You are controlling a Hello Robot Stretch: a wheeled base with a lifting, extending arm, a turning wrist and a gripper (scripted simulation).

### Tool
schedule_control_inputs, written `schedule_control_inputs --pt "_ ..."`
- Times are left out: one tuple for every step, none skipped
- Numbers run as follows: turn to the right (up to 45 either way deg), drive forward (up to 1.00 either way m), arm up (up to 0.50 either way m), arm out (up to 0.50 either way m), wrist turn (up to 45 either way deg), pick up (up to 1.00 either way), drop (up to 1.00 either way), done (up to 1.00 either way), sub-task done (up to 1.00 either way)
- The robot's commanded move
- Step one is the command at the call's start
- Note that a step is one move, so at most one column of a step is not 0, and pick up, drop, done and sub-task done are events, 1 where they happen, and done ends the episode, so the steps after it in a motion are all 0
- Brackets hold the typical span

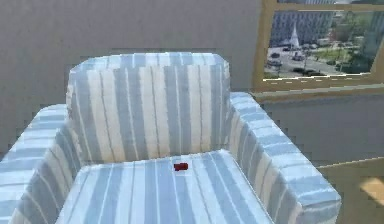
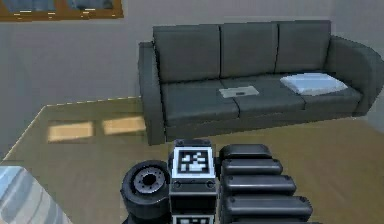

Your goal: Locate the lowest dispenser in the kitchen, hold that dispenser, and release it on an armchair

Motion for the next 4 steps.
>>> schedule_control_inputs --pt "45.0 0.0 0.0 0.0 0.0 0.0 0.0 0.0 0.0" --pt "27.0 0.0 0.0 0.0 0.0 0.0 0.0 0.0 0.0" --pt "-45.0 0.0 0.0 0.0 0.0 0.0 0.0 0.0 0.0" --pt "-21.0 0.0 0.0 0.0 0.0 0.0 0.0 0.0 0.0"
